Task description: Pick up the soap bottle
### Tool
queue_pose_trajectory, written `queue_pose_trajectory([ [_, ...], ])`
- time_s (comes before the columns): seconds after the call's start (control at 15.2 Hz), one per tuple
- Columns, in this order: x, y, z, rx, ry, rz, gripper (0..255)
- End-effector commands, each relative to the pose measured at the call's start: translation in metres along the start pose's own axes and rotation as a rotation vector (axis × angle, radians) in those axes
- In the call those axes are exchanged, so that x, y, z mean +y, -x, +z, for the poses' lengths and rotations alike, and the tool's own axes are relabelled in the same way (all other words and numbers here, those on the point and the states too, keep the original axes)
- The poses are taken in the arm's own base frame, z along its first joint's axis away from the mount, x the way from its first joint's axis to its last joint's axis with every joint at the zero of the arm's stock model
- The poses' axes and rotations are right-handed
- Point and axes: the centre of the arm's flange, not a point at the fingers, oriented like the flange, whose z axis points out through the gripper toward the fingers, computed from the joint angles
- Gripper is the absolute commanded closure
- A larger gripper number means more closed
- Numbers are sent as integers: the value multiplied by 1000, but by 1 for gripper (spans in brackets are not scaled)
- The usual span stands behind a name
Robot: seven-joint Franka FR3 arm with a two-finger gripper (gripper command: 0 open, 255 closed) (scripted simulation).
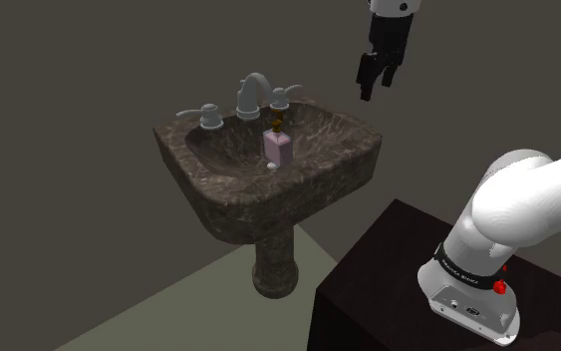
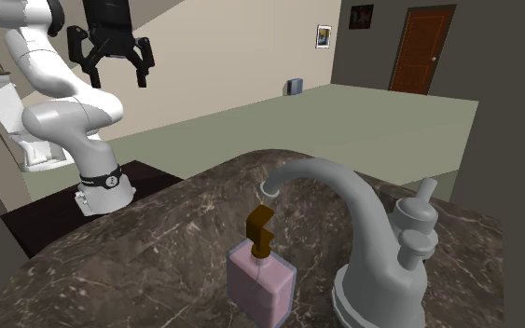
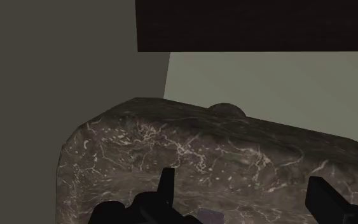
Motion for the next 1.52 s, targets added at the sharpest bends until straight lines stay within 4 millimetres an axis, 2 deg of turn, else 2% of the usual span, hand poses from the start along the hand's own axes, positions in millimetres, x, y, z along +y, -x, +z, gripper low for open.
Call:
queue_pose_trajectory([
  [0.0, 0, 0, 0, 0, 0, 0, 0],
  [1.45, -9, -204, 184, 136, -33, 95, 0],
])
